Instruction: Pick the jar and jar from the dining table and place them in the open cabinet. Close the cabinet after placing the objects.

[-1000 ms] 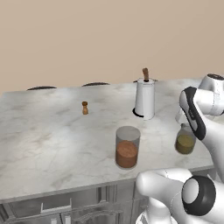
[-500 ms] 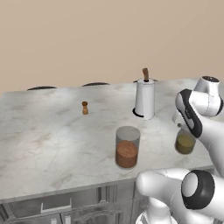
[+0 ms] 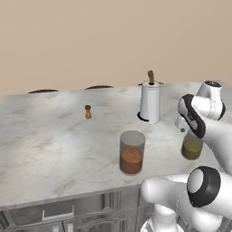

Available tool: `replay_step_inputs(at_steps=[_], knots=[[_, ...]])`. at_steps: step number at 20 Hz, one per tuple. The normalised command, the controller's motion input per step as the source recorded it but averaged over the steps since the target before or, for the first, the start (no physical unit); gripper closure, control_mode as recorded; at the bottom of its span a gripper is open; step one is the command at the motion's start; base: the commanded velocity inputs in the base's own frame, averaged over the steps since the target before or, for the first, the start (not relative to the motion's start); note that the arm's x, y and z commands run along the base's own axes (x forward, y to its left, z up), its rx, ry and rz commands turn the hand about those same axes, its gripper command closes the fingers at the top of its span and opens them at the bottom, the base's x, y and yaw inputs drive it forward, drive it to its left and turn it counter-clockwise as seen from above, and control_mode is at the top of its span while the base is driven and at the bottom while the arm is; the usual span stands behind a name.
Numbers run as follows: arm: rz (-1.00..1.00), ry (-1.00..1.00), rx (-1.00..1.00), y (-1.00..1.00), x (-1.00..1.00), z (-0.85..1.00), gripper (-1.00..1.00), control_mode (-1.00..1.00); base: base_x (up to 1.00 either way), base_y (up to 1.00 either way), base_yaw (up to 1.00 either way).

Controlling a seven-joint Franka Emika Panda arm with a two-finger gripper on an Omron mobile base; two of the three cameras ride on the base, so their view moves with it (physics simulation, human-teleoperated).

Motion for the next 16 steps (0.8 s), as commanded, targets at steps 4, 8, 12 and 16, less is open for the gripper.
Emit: replay_step_inputs(at_steps=[4,8,12,16], knots=[[0.0,0.0,0.0,-0.02,0.16,-0.24,-1.0,-1.0,0.0,0.0,0.0],[0.0,0.0,0.0,-0.09,0.15,-0.22,-1.0,-1.0,0.0,0.0,0.0],[0.0,0.0,0.0,-0.17,0.15,-0.18,-1.0,-1.0,0.0,0.0,0.0],[0.0,0.0,0.0,-0.23,0.18,-0.14,-1.0,-1.0,0.0,0.0,0.0]])
